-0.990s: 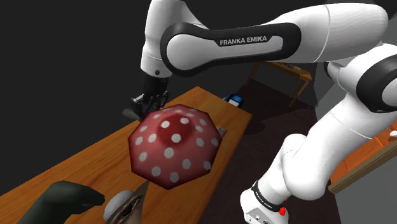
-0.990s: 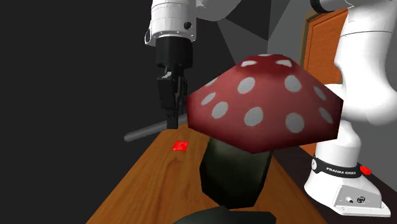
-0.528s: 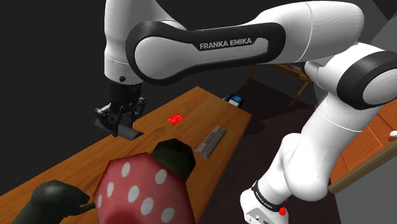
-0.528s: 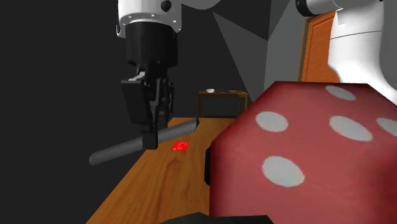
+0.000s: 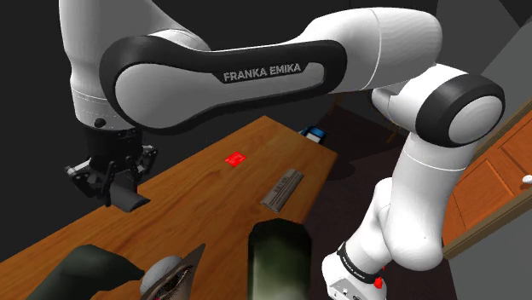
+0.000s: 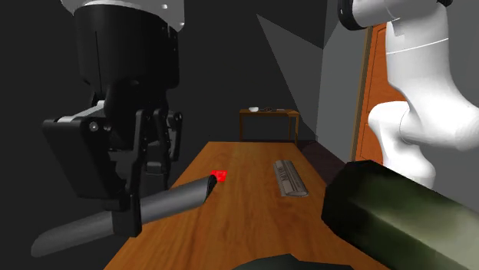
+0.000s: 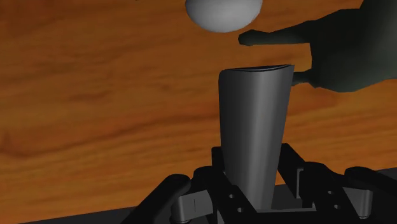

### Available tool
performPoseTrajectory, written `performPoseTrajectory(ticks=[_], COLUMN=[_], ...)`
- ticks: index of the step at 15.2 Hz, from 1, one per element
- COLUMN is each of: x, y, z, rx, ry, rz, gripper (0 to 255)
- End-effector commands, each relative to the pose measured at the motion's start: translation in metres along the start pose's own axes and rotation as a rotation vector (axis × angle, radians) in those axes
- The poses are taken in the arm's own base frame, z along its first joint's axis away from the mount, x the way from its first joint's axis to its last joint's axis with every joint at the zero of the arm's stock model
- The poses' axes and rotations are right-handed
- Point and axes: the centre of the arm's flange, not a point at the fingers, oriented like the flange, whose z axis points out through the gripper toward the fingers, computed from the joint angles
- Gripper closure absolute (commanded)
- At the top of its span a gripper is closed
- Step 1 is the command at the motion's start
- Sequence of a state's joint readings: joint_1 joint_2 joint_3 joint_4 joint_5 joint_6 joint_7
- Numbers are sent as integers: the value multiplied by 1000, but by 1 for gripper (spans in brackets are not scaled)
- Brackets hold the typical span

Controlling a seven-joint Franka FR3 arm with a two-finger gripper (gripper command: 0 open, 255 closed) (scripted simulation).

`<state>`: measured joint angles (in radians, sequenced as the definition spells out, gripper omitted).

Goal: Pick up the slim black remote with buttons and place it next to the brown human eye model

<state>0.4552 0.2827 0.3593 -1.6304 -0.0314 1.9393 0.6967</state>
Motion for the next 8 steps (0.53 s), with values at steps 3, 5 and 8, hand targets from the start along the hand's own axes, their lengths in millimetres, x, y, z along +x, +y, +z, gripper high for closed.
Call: performPoseTrajectory(ticks=[3, 5, 8], x=[-1, -1, 0], y=[-1, 0, 1], z=[21, 31, 47], rx=[0, 0, 0], ry=[1, 1, 1], rz=[1, 1, 1], gripper=[255, 255, 255])
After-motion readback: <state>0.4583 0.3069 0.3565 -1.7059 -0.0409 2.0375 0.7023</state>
